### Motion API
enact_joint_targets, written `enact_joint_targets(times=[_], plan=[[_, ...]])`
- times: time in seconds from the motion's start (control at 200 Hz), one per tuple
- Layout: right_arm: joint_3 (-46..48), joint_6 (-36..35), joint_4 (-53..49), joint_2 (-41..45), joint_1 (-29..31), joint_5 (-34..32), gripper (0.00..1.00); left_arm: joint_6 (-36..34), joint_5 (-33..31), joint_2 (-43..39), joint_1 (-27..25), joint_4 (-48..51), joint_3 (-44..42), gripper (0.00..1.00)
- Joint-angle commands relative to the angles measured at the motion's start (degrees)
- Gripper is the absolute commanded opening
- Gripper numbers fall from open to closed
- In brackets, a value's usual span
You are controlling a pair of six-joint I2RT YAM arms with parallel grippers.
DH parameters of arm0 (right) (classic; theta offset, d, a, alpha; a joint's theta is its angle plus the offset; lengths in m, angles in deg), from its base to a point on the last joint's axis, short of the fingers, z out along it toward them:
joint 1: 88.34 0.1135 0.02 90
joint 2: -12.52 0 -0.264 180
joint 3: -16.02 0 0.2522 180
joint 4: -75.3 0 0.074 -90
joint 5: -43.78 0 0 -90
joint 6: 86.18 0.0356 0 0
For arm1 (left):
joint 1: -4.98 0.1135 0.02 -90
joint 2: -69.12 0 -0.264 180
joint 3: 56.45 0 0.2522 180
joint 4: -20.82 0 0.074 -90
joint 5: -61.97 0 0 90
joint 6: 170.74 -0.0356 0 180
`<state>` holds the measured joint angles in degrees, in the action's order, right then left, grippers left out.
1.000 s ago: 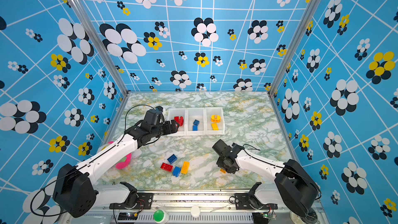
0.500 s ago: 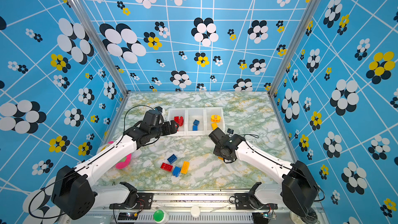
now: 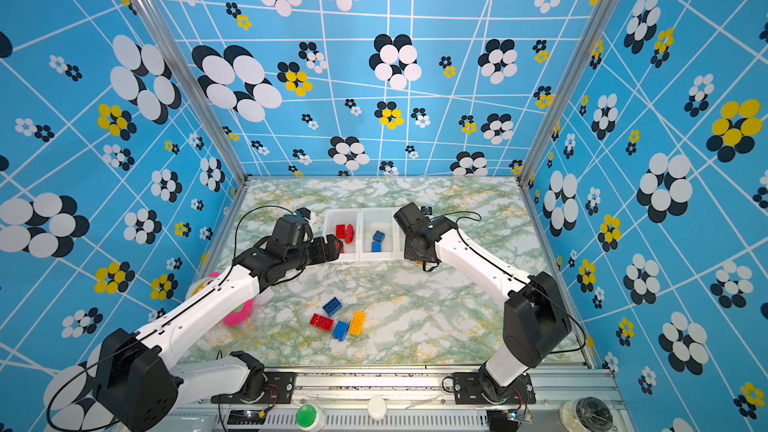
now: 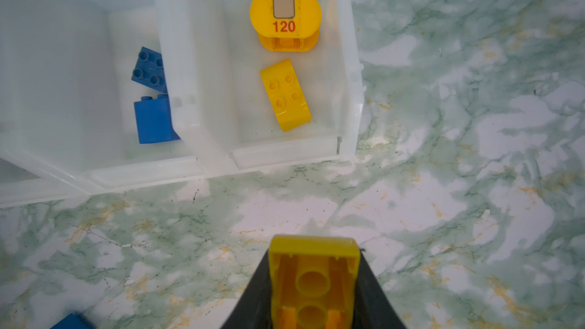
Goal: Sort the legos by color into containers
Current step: 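Carry the yellow brick with the right gripper into the yellow bin, release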
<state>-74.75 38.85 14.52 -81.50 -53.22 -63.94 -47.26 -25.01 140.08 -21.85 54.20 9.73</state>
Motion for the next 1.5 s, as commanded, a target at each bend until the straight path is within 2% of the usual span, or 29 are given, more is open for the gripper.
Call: enact_joint_targets(times=[0.0,0.335,0.58,0.929,1.234,1.494], plan=[[-4.4,-6.8,0.4,-4.5,-1.4,-1.4,0.33,0.1,-0.8,-1.5,-0.3,1.5,-1.1,0.93],[-16.6,-13.8,0.8,-17.9,-5.0,-1.3,0.33,-0.1,-1.1,-1.5,-0.3,2.2,-0.8,0.94],[-20.3,-16.2,0.9,-23.4,-6.9,-1.3,0.33,-0.2,-1.2,-1.7,-0.3,2.3,-1.0,0.94],[-21.9,-16.6,1.3,-26.9,-7.2,-2.4,0.36,-0.2,-1.2,-1.4,-0.3,2.4,-0.6,0.94],[-22.2,-17.0,1.1,-27.2,-7.2,-3.8,0.51,-0.3,-1.3,-1.9,-0.3,2.6,-0.7,0.95],[-21.8,-16.6,0.8,-25.3,-7.2,-2.8,0.54,-0.3,-1.4,-2.5,-0.3,2.8,-0.8,0.95]])
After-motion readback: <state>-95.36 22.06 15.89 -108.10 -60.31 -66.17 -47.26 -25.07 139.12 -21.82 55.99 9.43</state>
